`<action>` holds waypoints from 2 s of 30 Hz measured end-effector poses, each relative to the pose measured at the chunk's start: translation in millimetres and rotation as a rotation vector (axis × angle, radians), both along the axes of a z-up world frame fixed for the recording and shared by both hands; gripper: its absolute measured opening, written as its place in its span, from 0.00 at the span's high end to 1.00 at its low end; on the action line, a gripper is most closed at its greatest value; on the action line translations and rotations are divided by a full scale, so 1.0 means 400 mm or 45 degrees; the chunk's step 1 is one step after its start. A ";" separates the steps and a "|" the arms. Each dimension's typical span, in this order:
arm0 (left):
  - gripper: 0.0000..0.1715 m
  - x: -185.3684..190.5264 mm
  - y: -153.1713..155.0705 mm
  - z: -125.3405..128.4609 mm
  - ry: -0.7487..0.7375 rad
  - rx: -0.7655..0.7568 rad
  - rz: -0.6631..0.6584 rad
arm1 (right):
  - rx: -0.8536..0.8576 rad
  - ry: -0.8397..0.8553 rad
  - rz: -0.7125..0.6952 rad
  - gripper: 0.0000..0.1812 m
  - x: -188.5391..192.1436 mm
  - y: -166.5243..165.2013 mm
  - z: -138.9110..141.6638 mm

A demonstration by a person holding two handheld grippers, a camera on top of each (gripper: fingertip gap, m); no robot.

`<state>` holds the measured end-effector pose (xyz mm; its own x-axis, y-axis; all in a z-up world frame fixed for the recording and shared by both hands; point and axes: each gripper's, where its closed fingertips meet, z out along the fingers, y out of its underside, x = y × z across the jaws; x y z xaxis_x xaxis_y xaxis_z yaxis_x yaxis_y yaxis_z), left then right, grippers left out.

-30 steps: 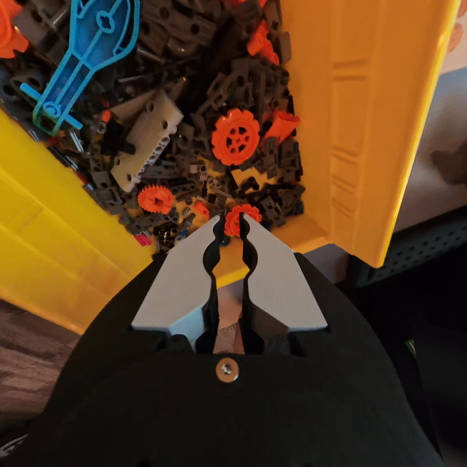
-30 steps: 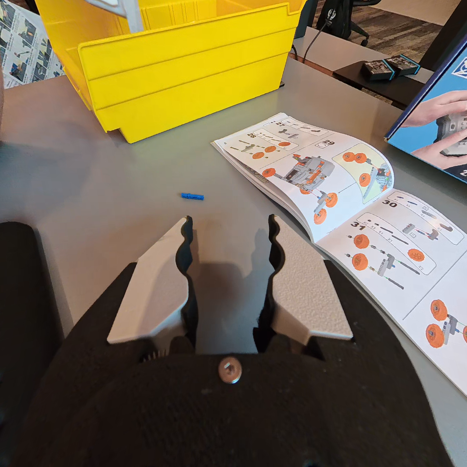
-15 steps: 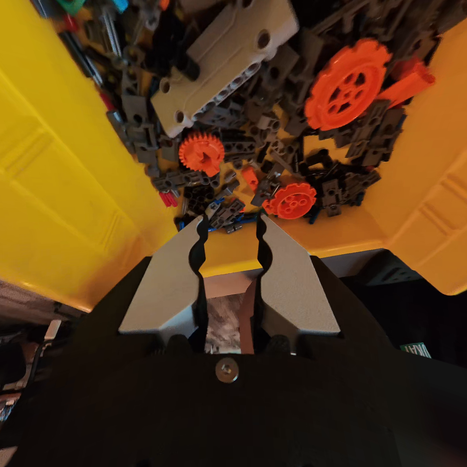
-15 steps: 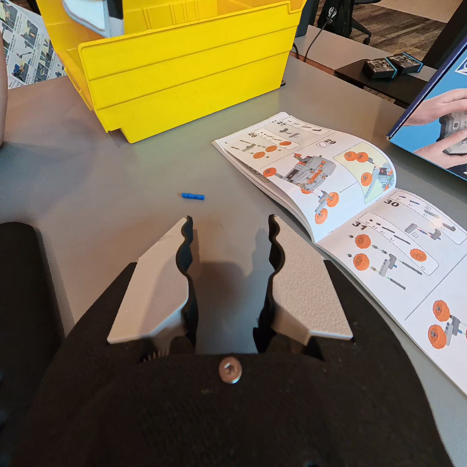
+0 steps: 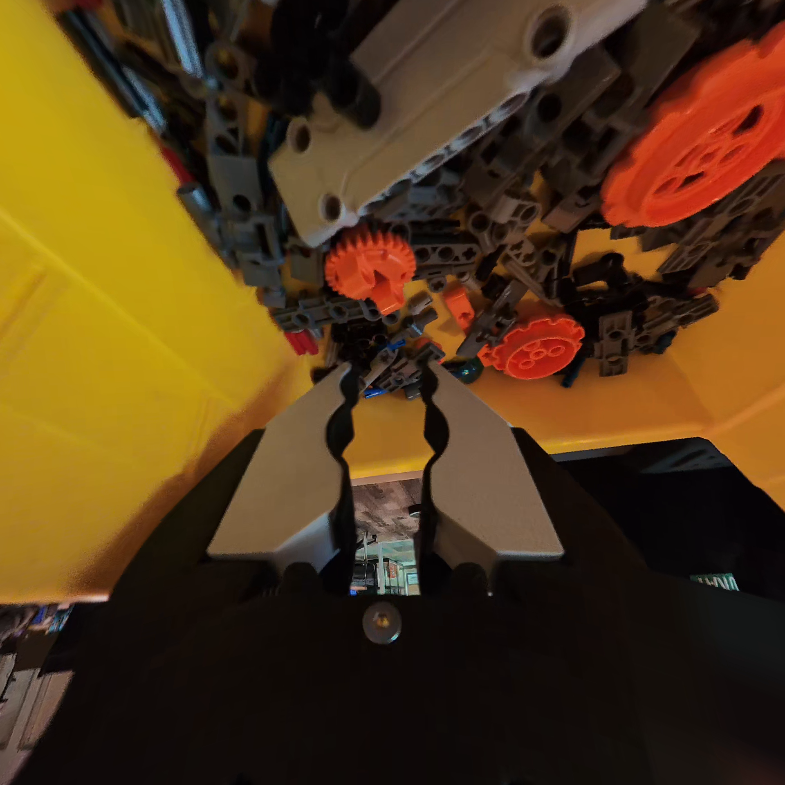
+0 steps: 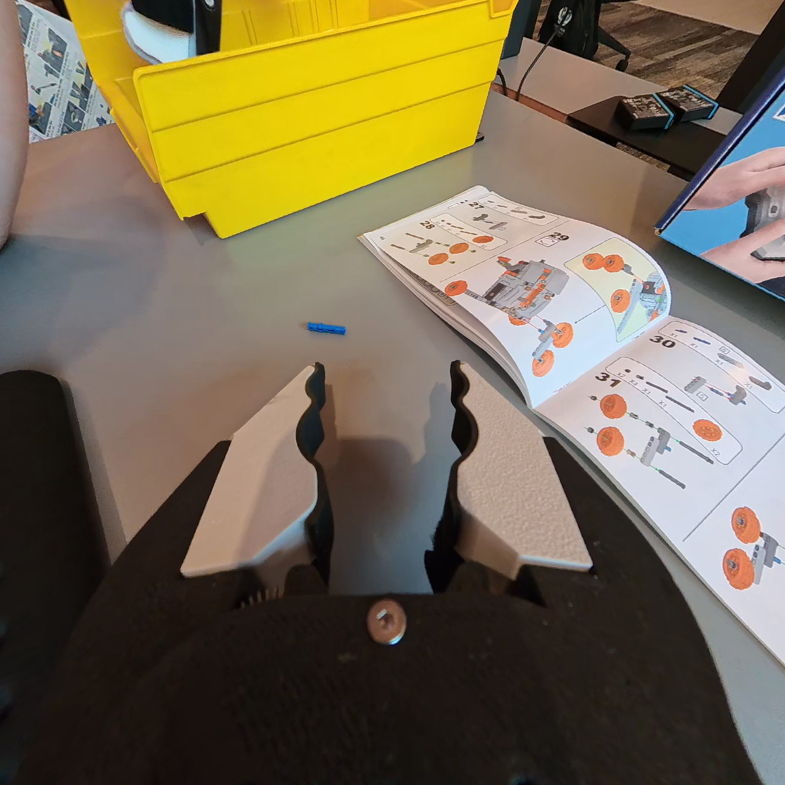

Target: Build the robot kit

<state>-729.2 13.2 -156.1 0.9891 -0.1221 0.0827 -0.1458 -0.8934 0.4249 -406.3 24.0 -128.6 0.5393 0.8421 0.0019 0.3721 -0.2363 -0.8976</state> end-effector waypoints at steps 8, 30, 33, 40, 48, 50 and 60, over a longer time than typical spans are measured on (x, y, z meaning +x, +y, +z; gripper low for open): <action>0.95 0.007 0.009 0.005 -0.028 0.024 -0.055 | 0.001 -0.002 0.006 0.68 -0.001 -0.002 -0.001; 0.96 0.003 0.021 0.029 -0.025 0.116 -0.013 | 0.009 -0.027 0.030 0.68 -0.007 -0.009 -0.006; 0.95 0.000 0.011 0.021 -0.019 0.072 -0.020 | 0.002 -0.028 0.028 0.68 -0.007 -0.008 -0.007; 0.94 0.003 0.003 0.016 -0.014 0.048 -0.041 | 0.006 -0.021 0.034 0.68 -0.007 -0.010 -0.005; 0.93 0.001 0.018 0.026 -0.016 0.097 -0.038 | -0.001 -0.023 0.041 0.68 -0.009 -0.012 -0.006; 0.94 0.009 0.041 0.034 -0.043 0.170 -0.019 | -0.001 -0.023 0.042 0.68 -0.009 -0.013 -0.006; 0.86 -0.012 0.029 0.025 -0.008 0.125 0.056 | -0.007 -0.030 0.039 0.68 -0.010 -0.011 -0.009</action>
<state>-734.0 25.0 -146.2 0.9932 -0.0864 0.0783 -0.1078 -0.9364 0.3341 -410.2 19.4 -132.1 0.5131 0.8583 0.0096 0.4001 -0.2292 -0.8873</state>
